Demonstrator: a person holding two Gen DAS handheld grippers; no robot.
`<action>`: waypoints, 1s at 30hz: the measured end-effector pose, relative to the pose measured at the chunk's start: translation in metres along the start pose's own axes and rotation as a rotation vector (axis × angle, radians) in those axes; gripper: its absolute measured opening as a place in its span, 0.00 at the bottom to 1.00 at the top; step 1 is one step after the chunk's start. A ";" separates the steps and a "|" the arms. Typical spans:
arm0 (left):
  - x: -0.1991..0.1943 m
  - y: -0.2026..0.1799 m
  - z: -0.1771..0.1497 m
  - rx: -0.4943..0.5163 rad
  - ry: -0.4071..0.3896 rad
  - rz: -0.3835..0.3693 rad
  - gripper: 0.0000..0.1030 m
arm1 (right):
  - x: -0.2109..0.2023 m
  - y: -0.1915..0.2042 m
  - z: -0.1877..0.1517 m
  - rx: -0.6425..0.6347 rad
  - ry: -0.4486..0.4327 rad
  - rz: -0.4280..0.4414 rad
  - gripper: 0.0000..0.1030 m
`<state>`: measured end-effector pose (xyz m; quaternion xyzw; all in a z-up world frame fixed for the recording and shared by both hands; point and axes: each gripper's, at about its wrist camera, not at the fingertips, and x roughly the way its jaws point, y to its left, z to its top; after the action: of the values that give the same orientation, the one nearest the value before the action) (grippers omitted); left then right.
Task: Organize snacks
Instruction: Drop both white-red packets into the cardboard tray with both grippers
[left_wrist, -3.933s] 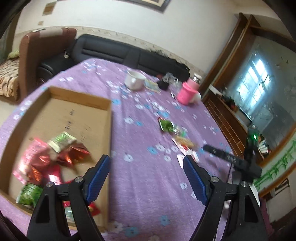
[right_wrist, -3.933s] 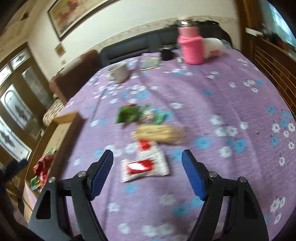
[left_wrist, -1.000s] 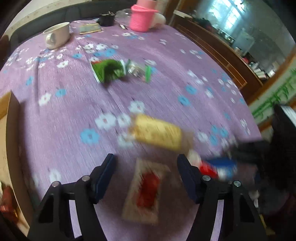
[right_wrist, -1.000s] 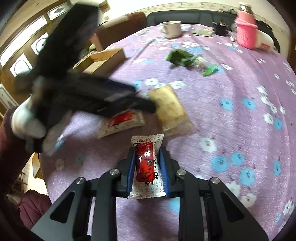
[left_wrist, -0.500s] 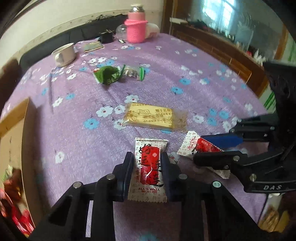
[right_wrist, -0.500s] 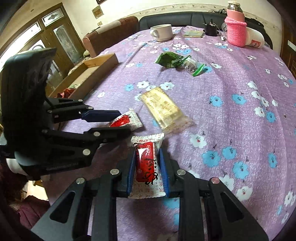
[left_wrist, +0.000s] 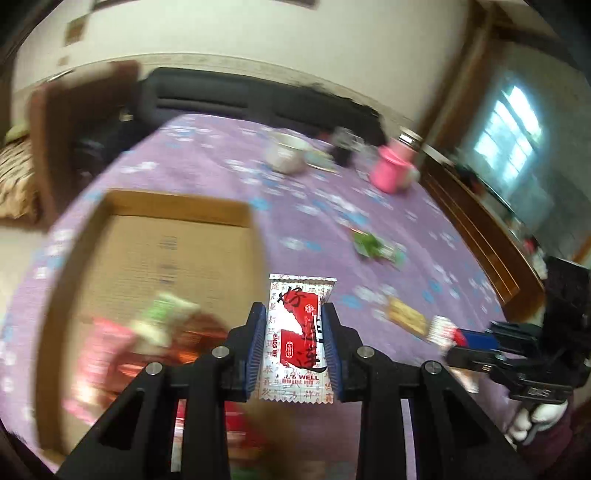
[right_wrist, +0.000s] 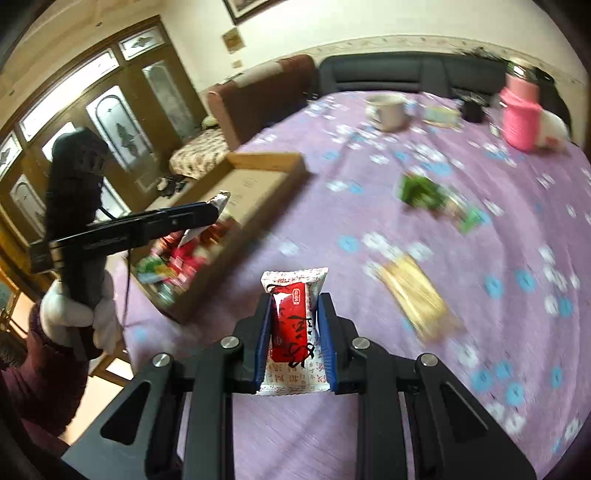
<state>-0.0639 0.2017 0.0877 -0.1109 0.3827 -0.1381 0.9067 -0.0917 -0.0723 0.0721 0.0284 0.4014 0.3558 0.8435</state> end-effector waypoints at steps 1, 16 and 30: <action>-0.002 0.009 0.003 -0.014 -0.003 0.015 0.29 | 0.006 0.009 0.010 -0.008 -0.001 0.022 0.26; 0.031 0.109 0.021 -0.151 0.075 0.174 0.30 | 0.159 0.074 0.097 0.001 0.131 0.058 0.26; 0.003 0.104 0.016 -0.191 -0.001 0.110 0.54 | 0.180 0.064 0.105 0.025 0.104 -0.018 0.35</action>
<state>-0.0328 0.2998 0.0650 -0.1758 0.3992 -0.0509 0.8984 0.0212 0.1125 0.0466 0.0166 0.4494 0.3441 0.8242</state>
